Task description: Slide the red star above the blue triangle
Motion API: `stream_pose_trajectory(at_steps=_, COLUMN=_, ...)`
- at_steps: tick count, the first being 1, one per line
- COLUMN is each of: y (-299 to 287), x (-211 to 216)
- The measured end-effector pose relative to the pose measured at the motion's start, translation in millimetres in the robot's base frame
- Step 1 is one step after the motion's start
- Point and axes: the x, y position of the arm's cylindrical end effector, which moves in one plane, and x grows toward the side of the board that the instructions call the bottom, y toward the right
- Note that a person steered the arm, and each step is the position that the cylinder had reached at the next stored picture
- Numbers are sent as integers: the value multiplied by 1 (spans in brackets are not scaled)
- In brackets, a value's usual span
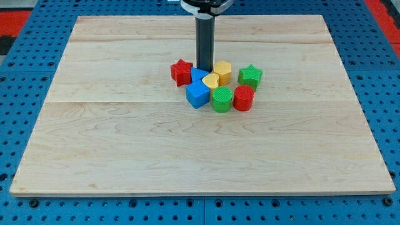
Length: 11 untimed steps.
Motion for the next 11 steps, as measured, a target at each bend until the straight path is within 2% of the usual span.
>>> stream_pose_trajectory(at_steps=1, y=-35, x=-24)
stream_pose_trajectory(at_steps=3, y=-106, x=-6)
stream_pose_trajectory(at_steps=4, y=-100, x=4)
stream_pose_trajectory(at_steps=7, y=-33, x=4)
stream_pose_trajectory(at_steps=9, y=-40, x=4)
stream_pose_trajectory(at_steps=10, y=-73, x=-12)
stream_pose_trajectory(at_steps=11, y=-71, x=-49)
